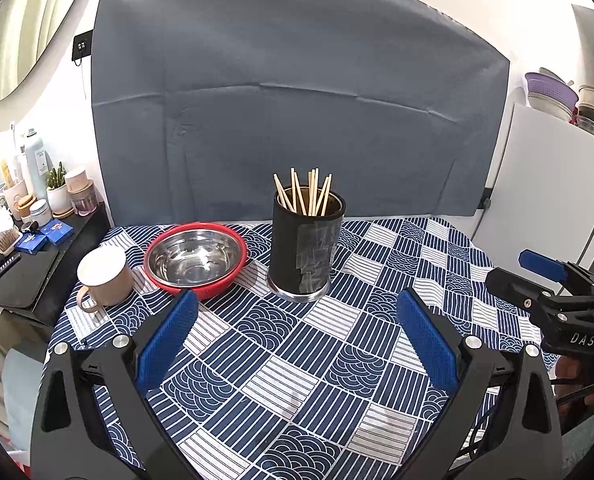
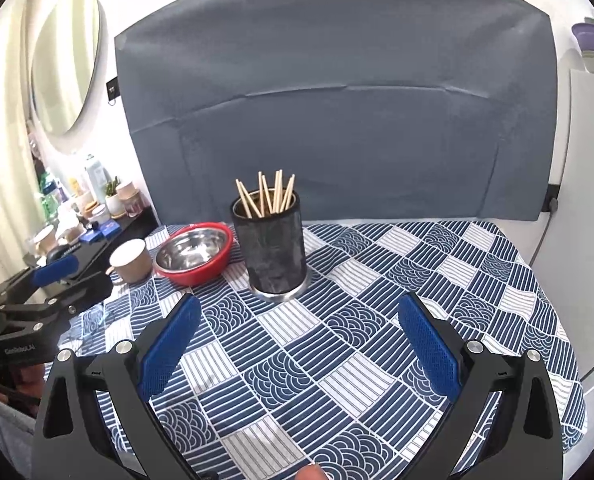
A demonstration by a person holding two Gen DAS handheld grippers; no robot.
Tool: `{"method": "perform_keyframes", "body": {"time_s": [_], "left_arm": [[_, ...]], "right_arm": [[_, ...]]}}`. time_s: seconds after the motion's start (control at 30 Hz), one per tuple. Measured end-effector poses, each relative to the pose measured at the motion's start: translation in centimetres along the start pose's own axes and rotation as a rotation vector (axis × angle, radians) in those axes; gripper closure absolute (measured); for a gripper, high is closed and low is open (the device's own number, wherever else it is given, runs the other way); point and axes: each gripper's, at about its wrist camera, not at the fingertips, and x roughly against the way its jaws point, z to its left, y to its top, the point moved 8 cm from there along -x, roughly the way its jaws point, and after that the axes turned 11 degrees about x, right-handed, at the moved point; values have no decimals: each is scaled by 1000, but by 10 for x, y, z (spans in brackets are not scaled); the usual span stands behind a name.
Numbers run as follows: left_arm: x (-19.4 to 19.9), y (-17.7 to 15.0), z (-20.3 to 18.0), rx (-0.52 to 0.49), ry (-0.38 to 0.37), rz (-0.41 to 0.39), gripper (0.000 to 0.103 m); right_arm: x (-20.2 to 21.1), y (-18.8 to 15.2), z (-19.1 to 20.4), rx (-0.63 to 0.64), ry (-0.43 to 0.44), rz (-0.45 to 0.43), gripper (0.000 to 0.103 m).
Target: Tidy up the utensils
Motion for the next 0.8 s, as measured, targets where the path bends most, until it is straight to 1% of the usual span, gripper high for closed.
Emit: {"method": "perform_keyframes", "body": {"time_s": [0.4, 0.8], "left_arm": [[-1, -4, 0, 5, -9, 16, 6], [-9, -5, 3, 1, 11, 28, 6]], "right_arm": [[-1, -1, 6, 19, 16, 3, 8], [-9, -4, 4, 20, 14, 24, 8]]}}
